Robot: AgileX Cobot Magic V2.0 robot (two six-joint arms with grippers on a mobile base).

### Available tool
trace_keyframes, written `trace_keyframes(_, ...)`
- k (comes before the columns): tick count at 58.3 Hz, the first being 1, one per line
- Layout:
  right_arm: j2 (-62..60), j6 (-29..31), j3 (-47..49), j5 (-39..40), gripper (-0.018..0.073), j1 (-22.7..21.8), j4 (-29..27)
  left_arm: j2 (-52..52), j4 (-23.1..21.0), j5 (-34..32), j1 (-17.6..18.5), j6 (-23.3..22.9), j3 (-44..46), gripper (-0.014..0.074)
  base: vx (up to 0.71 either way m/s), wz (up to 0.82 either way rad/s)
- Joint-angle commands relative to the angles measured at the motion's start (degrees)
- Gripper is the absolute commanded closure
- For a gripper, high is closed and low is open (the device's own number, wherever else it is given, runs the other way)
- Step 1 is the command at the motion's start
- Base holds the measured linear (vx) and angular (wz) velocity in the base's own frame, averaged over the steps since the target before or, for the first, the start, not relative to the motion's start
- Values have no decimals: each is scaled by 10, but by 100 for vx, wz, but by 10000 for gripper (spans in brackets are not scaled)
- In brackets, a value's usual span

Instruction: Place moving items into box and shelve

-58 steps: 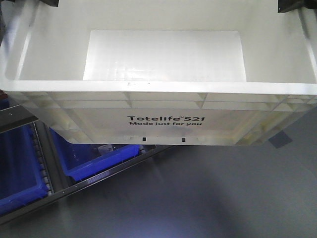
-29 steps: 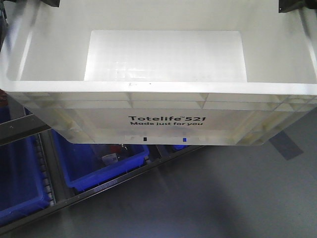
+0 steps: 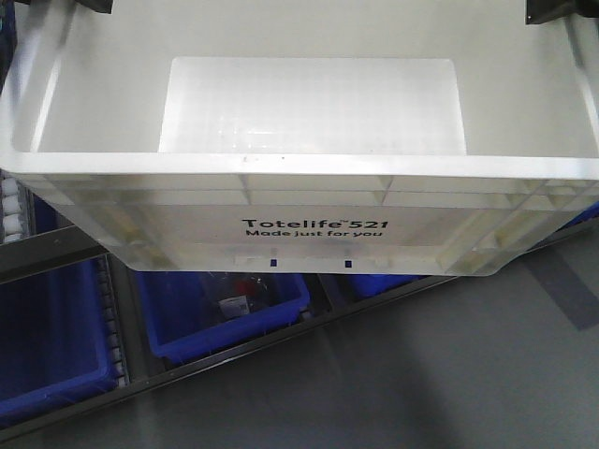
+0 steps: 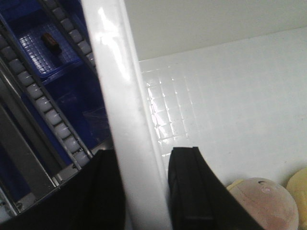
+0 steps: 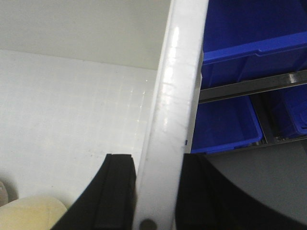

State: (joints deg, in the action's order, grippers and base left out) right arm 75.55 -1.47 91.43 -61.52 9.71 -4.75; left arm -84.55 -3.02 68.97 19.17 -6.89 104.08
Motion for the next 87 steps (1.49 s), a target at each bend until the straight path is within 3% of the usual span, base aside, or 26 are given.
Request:
trace_keyframes(1, -25, 10, 24, 79, 564, -2, -10, 28, -1, -77, 4, 14, 24, 597, 5, 21)
trace_keyframes(87, -25, 10, 24, 79, 564, -2, -11, 28, -2, -77, 4, 14, 24, 597, 3, 10)
